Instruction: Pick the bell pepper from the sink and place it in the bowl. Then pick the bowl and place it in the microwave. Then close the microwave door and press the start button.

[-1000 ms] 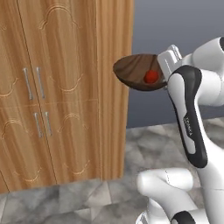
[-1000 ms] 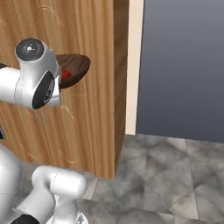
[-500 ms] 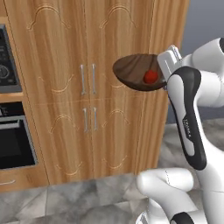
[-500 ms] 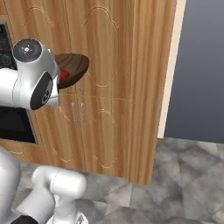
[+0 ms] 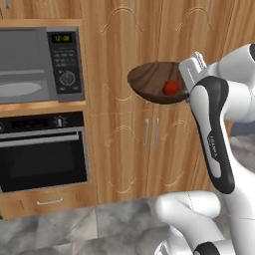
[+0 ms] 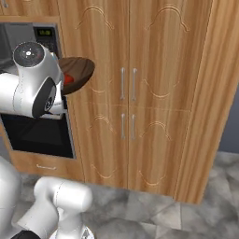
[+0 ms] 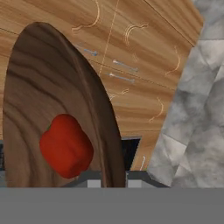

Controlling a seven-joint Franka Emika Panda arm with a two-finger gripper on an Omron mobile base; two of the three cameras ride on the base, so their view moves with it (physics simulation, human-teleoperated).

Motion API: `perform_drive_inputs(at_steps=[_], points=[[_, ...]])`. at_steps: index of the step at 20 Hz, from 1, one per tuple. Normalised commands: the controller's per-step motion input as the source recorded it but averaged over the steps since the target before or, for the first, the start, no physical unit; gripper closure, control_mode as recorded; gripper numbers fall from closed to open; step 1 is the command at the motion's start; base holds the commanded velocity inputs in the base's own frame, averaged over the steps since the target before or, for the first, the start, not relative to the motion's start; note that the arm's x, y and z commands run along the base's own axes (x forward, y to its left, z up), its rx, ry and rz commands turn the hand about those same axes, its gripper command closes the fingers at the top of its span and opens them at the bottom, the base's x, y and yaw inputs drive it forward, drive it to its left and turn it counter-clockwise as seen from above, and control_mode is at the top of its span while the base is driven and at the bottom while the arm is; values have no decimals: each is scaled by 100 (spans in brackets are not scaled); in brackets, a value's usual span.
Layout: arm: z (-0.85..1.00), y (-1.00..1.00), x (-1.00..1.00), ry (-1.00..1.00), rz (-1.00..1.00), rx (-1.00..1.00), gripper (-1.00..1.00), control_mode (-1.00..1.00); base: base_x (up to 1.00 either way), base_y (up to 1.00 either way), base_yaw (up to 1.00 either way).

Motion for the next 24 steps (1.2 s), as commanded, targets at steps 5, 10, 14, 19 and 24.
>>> perform_drive_inputs(at_steps=[5, 10, 14, 19, 24], points=[[0, 0, 0, 0, 0, 0, 100, 100, 31, 100, 0], [0, 0, 0, 0, 0, 0, 100, 100, 34, 100, 0], [0, 0, 0, 0, 0, 0, 100, 100, 33, 94, 0], [0, 0, 0, 0, 0, 0, 100, 100, 57, 52, 7], [0, 0, 0, 0, 0, 0, 100, 100, 72, 51, 8]])
